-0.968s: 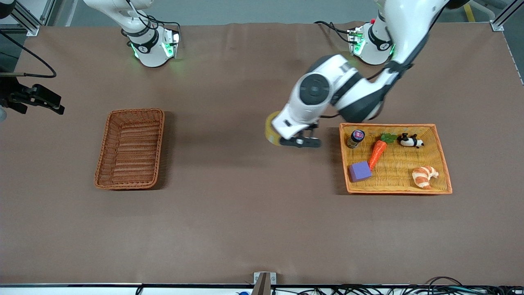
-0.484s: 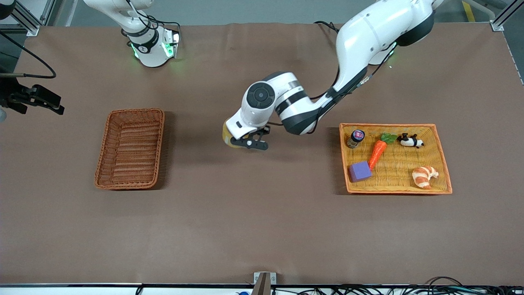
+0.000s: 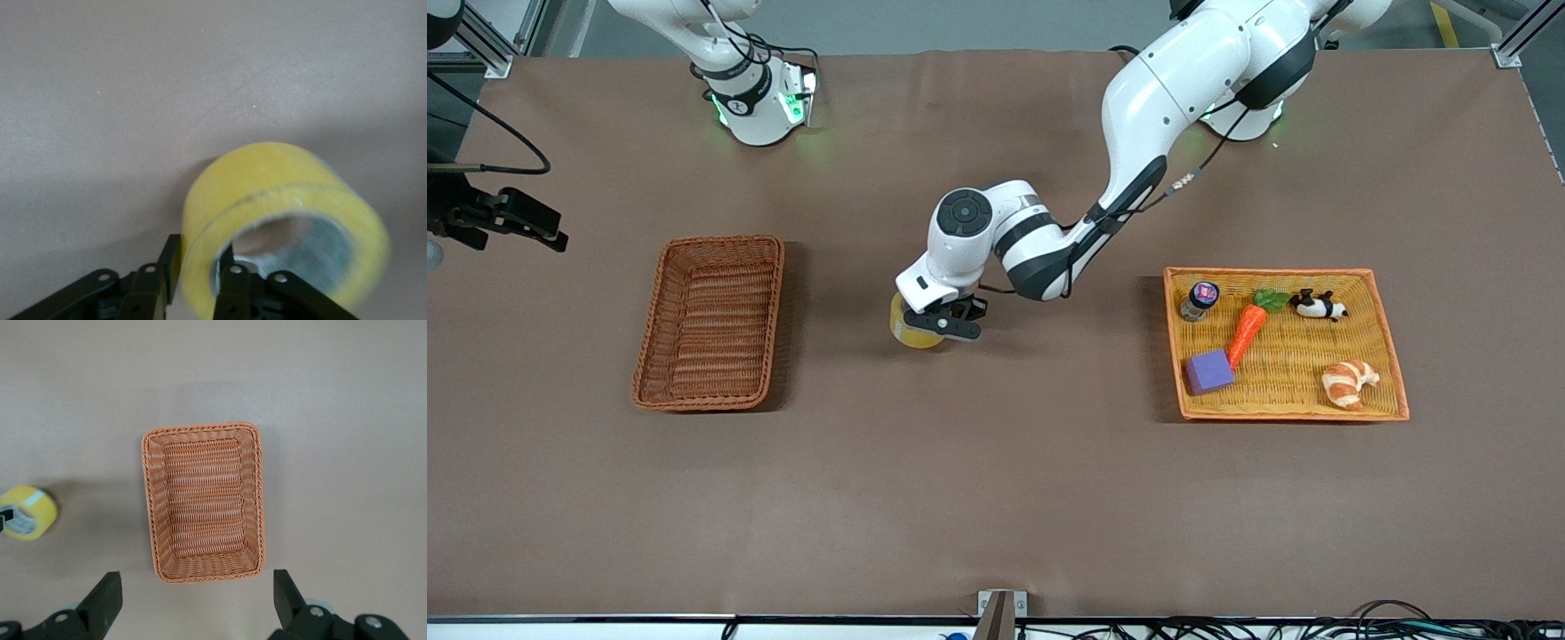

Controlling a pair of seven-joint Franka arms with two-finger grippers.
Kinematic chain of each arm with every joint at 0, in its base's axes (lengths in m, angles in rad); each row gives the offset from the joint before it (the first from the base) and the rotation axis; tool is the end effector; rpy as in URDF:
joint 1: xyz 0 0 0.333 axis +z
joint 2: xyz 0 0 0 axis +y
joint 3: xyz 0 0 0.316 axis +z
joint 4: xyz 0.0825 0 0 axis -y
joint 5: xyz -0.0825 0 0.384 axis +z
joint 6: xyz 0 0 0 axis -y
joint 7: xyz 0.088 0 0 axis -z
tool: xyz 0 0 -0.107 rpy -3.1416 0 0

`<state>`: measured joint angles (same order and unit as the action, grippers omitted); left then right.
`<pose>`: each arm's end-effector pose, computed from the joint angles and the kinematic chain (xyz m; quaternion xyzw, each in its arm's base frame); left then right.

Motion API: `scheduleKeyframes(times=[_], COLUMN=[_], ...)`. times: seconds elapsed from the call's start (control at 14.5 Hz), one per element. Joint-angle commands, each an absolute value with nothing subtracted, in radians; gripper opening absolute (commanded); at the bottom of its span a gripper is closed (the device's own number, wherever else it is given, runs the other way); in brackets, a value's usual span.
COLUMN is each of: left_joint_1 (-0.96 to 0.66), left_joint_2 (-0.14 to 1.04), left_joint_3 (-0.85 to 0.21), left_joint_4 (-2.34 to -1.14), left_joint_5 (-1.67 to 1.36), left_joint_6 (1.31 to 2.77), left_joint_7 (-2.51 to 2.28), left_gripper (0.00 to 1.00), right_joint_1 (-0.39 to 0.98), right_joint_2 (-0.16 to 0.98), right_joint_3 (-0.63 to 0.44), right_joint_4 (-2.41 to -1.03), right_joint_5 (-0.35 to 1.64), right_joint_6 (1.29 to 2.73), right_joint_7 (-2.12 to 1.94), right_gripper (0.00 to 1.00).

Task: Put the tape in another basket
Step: 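Lift the tape roll and carry it toward the wicker basket, then set the tape down while the right gripper reaches toward it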

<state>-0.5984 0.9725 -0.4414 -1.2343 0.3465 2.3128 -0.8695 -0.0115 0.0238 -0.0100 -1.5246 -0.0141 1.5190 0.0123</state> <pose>0.4789 -0.6054 0.2264 0.9910 -0.0856 0.0282 0.0989 0.5567 -0.0135 0.6285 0.9997 -0.0172 -0.0147 0.0071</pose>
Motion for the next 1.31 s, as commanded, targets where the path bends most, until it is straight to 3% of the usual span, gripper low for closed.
scheduleKeyframes(times=[0.0, 0.21, 0.28, 0.55, 0.69, 0.97, 1.24], left_joint_1=[-0.601, -0.591, -0.586, -0.581, -0.575, -0.566, -0.482], left_joint_2=[0.974, 0.936, 0.907, 0.743, 0.654, 0.441, 0.29], left_joint_3=[-0.436, -0.434, -0.431, -0.407, -0.355, -0.217, -0.117], left_joint_4=[-1.212, -1.221, -1.23, -1.243, -1.271, -1.425, -1.485], left_joint_5=[0.305, 0.22, 0.204, 0.207, 0.203, 0.17, 0.065], left_joint_6=[2.309, 2.29, 2.243, 1.834, 1.714, 1.7, 1.701], left_joint_7=[-0.862, -0.862, -0.862, -0.79, -0.65, -0.511, -0.431], left_gripper=[0.64, 0.94, 1.0, 1.0, 1.0, 1.0, 1.0], right_joint_1=[-0.023, -0.023, -0.02, 0.084, 0.109, 0.13, 0.248], right_joint_2=[0.032, 0.051, 0.069, 0.135, 0.159, 0.276, 0.455], right_joint_3=[-0.008, -0.008, -0.008, 0.009, 0.069, 0.25, 0.282], right_joint_4=[-1.525, -1.525, -1.525, -1.557, -1.632, -1.75, -1.749], right_joint_5=[0.035, 0.044, 0.046, 0.051, 0.051, 0.031, -0.115], right_joint_6=[1.528, 1.534, 1.537, 1.667, 1.805, 2.05, 2.176], right_joint_7=[0.005, -0.002, -0.017, -0.014, 0.052, 0.294, 0.473], right_gripper=[1.0, 1.0, 1.0, 1.0, 1.0, 1.0, 1.0])
